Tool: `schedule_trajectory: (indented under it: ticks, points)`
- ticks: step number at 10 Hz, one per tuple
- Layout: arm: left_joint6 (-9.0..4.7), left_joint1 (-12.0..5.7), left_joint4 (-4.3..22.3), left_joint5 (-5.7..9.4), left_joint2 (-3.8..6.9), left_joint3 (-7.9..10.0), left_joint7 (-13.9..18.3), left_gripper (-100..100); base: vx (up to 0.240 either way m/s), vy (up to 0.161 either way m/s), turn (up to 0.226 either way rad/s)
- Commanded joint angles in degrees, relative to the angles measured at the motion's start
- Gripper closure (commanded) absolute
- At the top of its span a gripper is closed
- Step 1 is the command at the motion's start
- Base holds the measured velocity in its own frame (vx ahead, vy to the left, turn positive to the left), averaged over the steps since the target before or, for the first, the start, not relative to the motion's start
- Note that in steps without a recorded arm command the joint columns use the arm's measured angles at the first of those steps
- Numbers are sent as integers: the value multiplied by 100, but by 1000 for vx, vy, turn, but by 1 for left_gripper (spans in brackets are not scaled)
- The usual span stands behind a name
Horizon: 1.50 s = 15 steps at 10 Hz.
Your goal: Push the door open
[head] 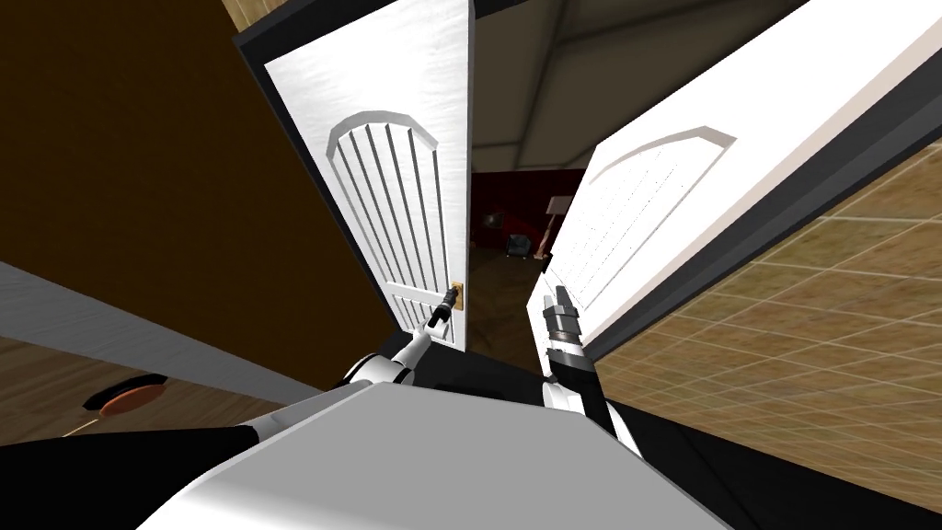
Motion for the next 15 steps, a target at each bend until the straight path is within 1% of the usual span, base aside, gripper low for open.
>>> schedule_trajectory:
  ticks: [1, 5, 10, 12, 13, 15]
  points:
    - [27, 21, -84, 19, 60, 63, -19, 100, 131, -82, 39]
    - [33, 35, -72, 71, 161, 216, -64, 100, 168, -82, 33]
    - [45, 64, -49, 174, 319, 519, -153, 100, 191, -121, 68]
    - [45, 64, -49, 174, 319, 519, -153, 100, 88, -70, 18]
    - [50, 77, -39, 221, 380, 655, -193, 100, 106, -113, 57]
    - [54, 86, -31, 256, 425, 759, -223, 100, 175, -149, 92]
